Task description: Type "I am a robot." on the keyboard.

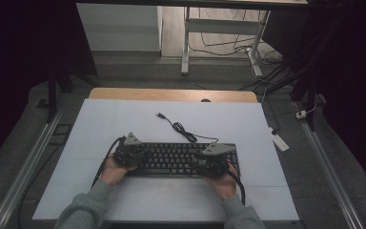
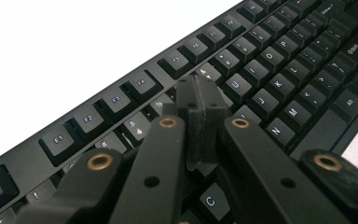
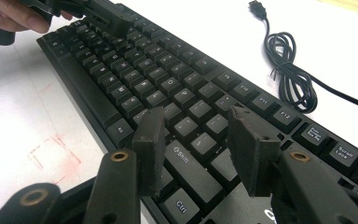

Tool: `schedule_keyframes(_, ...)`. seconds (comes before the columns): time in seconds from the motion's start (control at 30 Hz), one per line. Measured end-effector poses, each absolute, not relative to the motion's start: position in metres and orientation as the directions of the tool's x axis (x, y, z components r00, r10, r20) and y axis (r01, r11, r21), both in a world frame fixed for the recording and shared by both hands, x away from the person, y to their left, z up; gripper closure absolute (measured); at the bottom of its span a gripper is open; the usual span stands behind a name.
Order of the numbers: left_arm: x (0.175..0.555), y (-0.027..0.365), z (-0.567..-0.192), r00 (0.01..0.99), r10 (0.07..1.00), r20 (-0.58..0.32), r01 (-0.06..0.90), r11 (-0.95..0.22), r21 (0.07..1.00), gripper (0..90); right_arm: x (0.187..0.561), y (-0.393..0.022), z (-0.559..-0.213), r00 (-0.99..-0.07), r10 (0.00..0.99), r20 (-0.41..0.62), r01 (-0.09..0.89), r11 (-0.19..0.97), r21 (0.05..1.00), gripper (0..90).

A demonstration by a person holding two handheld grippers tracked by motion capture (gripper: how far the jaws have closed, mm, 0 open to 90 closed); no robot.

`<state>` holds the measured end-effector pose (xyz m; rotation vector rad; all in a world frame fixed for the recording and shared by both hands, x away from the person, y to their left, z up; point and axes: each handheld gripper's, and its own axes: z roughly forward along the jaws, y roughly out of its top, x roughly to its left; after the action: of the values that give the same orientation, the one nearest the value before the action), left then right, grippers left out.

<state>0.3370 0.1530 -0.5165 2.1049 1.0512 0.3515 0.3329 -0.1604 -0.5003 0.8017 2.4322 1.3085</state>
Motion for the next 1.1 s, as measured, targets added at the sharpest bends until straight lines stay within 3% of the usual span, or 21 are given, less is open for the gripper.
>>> schedule_keyframes(0.83, 0.341, 0.148, -0.523, 0.631, 0.77, -0.091, 0.582, -0.392, 0.713, 88.9, 0.333, -0.163, -0.5, -0.807, 0.59, 0.034, 0.349, 0.43, 0.833, 56.8)
schedule_keyframes(1.1, 0.337, 0.158, -0.514, 0.63, 0.766, -0.127, 0.569, -0.344, 0.747, 71.1, 0.333, -0.163, -0.501, -0.807, 0.59, 0.033, 0.349, 0.431, 0.832, 56.7)
